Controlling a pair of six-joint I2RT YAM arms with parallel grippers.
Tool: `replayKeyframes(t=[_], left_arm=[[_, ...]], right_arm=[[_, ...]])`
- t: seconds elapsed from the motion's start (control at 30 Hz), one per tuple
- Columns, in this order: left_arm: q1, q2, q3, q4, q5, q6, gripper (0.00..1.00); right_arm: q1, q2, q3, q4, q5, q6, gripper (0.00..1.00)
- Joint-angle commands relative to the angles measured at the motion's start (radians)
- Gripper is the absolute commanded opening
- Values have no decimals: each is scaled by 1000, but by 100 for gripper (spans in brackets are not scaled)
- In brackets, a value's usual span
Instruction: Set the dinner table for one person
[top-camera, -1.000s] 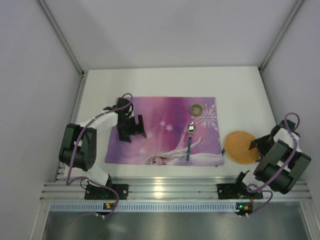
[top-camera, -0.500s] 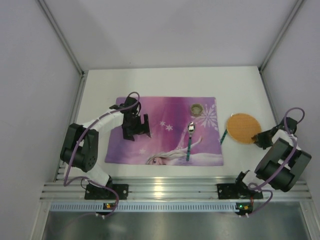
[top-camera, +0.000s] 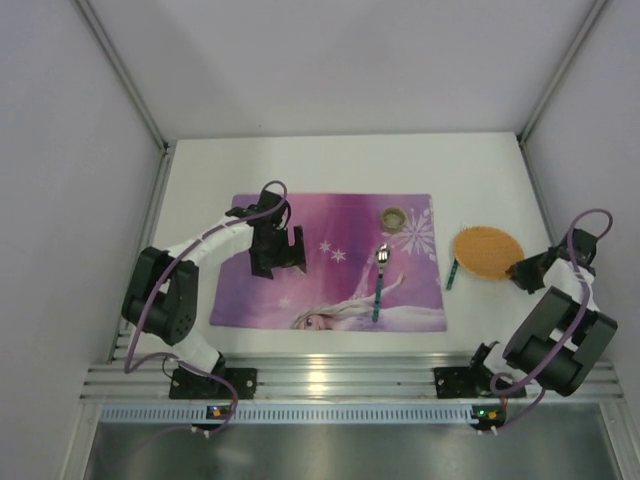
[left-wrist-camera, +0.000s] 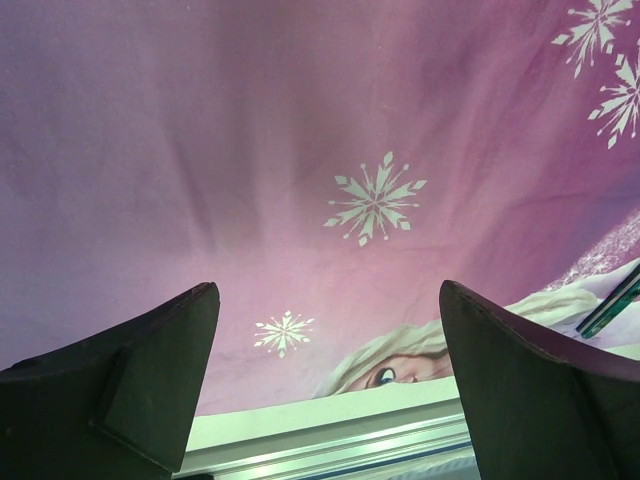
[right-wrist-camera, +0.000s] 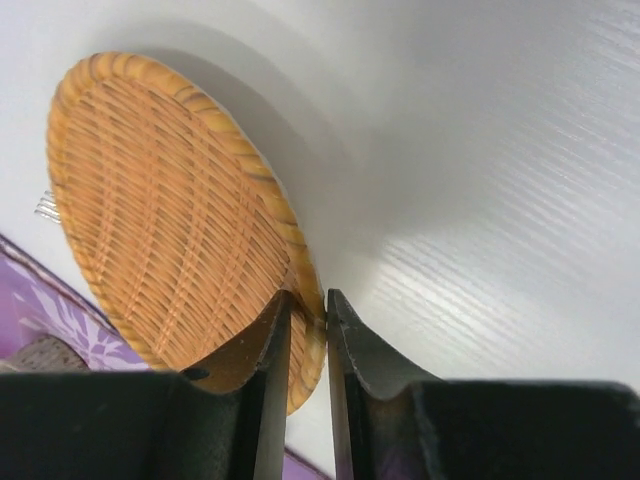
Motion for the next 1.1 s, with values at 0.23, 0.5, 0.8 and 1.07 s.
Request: replayKeyframes(t=[0.23, 0.5, 0.8, 1.07], left_arm=[[-25, 15, 51, -29, 4, 4, 97], [-27, 29, 77, -37, 18, 47, 97], [-25, -20, 91, -64, 30, 54, 98], [-22, -44, 155, -91, -23, 58, 98]], right_arm=[[42, -48, 257, -182, -102, 89, 0], [54, -68, 363, -221, -95, 104, 0], [57, -114, 431, -207, -128, 211, 0], [326, -133, 593, -187, -193, 230, 0]])
